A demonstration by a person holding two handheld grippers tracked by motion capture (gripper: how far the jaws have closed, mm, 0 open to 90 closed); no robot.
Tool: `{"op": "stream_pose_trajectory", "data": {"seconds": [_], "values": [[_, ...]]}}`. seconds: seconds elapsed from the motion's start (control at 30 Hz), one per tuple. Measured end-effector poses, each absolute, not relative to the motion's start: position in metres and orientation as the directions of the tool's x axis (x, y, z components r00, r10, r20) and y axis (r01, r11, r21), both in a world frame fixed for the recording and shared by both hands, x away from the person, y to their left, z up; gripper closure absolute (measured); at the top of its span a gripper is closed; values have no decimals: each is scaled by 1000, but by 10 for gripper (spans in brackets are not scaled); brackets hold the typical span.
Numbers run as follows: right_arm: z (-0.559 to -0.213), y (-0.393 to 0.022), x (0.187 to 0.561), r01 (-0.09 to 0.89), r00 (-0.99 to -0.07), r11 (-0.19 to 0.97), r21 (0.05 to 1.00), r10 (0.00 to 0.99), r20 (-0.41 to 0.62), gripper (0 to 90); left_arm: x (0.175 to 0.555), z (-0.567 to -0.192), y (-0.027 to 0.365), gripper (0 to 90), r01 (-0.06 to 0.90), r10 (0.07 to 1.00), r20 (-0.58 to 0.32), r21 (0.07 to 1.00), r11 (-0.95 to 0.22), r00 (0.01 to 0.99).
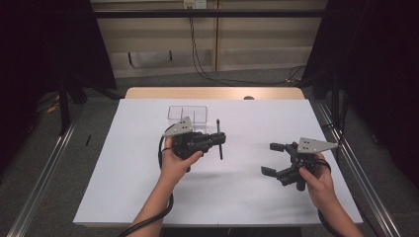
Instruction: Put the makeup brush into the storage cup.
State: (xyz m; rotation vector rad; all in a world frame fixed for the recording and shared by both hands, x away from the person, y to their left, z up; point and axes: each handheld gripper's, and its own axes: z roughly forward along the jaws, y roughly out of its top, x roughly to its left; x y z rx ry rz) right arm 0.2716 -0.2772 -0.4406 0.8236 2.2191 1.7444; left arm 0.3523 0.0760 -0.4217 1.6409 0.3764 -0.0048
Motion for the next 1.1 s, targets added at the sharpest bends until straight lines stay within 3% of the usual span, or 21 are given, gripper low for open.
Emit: {"op": "stream_pose_trajectory", "data": {"seconds": [1.1], "values": [[-452,-296,258,300,-806,131,945,565,178,20,360,-417,93,835,239,290,-213,969,-58,933]]}}
